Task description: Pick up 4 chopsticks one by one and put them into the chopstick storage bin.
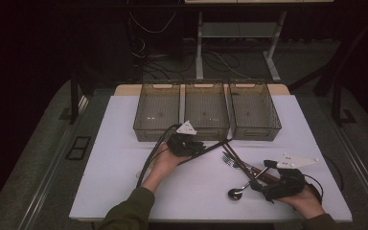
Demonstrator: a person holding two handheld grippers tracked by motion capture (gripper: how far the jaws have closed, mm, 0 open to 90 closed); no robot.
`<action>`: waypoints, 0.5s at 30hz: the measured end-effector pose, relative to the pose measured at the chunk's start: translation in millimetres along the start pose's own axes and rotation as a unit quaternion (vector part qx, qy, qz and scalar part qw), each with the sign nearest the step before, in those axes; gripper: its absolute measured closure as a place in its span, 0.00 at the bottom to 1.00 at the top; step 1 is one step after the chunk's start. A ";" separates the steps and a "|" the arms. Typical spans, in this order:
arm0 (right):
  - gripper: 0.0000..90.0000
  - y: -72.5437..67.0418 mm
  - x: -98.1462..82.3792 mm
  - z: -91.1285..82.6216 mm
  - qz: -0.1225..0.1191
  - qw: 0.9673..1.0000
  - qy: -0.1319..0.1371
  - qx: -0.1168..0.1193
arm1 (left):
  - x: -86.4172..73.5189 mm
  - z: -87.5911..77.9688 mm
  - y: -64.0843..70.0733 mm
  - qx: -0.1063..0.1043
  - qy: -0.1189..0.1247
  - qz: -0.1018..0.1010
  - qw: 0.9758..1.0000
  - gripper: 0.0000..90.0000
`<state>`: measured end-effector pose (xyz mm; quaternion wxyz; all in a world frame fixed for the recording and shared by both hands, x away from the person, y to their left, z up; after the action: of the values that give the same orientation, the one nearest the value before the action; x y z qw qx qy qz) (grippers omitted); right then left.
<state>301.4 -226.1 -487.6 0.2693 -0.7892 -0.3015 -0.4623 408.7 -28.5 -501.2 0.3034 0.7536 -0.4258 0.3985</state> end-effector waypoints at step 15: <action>0.01 -0.5 -0.8 0.0 -0.001 1.000 -0.003 0.000 | -7.8 5.5 -2.1 0.004 -0.017 0.007 1.000 0.89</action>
<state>300.7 -226.0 -488.2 0.2679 -0.7900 -0.3031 -0.4606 410.0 -28.8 -510.9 0.2908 0.7583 -0.4344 0.3895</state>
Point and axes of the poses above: each handheld gripper's, and its own axes: z roughly forward along the jaws, x roughly out of its top, y roughly to its right, the point moved 10 cm from there along z, roughly forward along the jaws, and after that the axes turned 9 degrees about y, right-handed, at the moved point
